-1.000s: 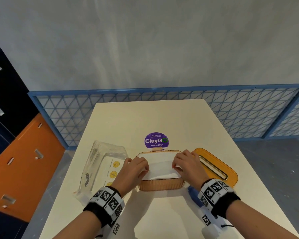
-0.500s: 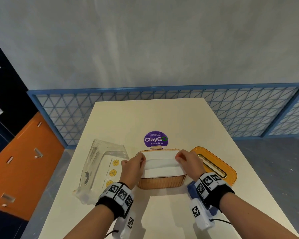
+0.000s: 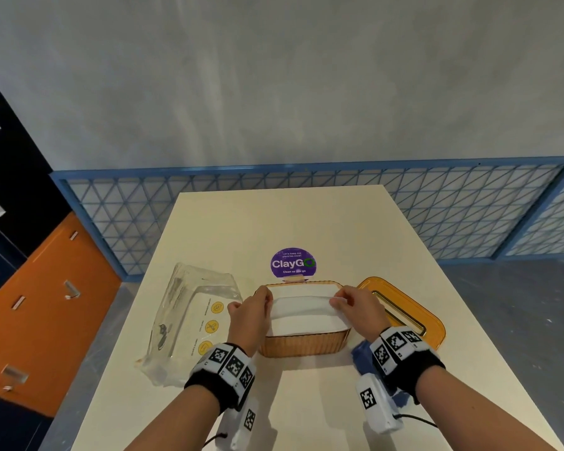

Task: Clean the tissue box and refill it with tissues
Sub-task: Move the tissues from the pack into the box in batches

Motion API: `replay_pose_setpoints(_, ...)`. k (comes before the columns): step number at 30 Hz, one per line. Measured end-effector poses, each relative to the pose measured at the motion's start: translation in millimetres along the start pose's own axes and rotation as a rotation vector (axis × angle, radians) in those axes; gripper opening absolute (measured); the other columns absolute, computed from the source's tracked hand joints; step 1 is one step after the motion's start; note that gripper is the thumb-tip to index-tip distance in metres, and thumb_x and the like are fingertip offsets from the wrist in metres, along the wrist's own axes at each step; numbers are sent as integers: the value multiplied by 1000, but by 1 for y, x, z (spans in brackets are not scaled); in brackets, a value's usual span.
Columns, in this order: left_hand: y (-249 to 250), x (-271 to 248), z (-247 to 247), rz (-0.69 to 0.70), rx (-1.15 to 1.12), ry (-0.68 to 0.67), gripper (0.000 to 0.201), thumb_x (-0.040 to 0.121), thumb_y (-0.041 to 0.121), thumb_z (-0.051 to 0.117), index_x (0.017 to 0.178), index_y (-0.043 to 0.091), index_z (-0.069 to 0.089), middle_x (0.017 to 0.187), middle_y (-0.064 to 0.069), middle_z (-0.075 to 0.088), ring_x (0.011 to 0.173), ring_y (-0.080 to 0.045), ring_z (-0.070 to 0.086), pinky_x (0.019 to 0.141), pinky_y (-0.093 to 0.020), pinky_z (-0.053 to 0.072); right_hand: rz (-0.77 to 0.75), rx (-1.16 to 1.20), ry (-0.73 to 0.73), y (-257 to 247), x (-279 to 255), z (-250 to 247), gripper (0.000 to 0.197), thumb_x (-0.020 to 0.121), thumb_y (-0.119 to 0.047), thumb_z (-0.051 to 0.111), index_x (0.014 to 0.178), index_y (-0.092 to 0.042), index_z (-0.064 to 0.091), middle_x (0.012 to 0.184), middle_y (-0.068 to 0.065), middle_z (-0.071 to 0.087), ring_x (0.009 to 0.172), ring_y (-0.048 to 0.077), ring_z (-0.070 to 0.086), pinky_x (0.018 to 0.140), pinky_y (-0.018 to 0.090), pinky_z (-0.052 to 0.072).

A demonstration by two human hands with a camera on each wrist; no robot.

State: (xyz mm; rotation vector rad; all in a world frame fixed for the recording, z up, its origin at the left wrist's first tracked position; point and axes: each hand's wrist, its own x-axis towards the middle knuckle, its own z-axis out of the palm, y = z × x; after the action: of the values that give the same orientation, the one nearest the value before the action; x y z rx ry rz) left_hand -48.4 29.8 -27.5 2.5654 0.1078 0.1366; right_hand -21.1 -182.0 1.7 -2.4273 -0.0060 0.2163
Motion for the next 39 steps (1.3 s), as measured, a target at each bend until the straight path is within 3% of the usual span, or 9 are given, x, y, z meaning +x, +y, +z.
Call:
replay_pose_setpoints(7,13,-6,-1,-10,214,-40,20,92,8,44,104,23,48,102,3,62,96,-22,56,96,-42,32,31,-274,100,-2,4,14,16,91,-36,53,102,-26,60,104,-1,65,112,18,50,103,44,32)
replay_pose_setpoints(11,20,-13,1,184,457,1,62,39,5,87,95,25,69,101,-2,68,92,-24,64,76,-48,51,-88,-381,173,0,3,16,24,88,-35,59,111,-27,55,111,-4,60,112,18,49,98,43,32)
replay_pose_setpoints(15,22,-21,15,443,537,-3,61,37,8,88,94,18,68,98,-6,71,96,-24,50,84,-41,41,-333,-635,237,-9,-7,10,40,53,-22,89,86,-28,68,91,-1,65,84,23,64,77,46,48)
replay_pose_setpoints(18,26,-31,20,390,513,-125,65,32,12,92,94,16,74,95,-6,74,85,-23,71,72,-32,58,-526,-792,221,-8,-18,13,54,32,-12,94,80,-28,72,94,-1,71,89,20,70,83,58,50)
replay_pose_setpoints(21,31,-38,17,322,435,-160,62,56,5,84,116,8,67,120,-17,66,108,-33,66,86,-38,56,-615,-812,167,-3,-29,18,63,31,-8,93,89,-23,74,100,1,73,94,17,72,86,63,47)
replay_pose_setpoints(24,34,-41,12,277,439,-269,59,94,-2,40,149,8,21,157,-18,17,146,-34,17,119,-43,23,-616,-844,125,6,-30,23,74,32,-6,92,102,-17,73,108,3,73,97,16,72,89,61,45)
replay_pose_setpoints(29,29,-40,14,266,458,-263,55,100,6,29,151,14,11,159,-14,10,147,-30,10,119,-38,17,-581,-866,67,26,-28,21,78,25,-9,93,100,-15,75,106,2,74,91,13,73,87,57,45)
replay_pose_setpoints(34,31,-24,4,275,438,-319,47,100,12,36,147,18,28,153,-10,26,139,-24,30,107,-34,36,-522,-813,-150,20,-28,14,63,86,0,55,144,-13,35,155,4,29,142,17,34,116,55,1)
replay_pose_setpoints(39,34,-10,0,258,564,-426,44,101,21,35,145,20,31,152,-10,30,138,-27,31,116,-44,18,-446,-751,-229,18,-23,11,53,99,-7,35,149,-21,23,160,-4,14,146,12,20,117,53,-7)
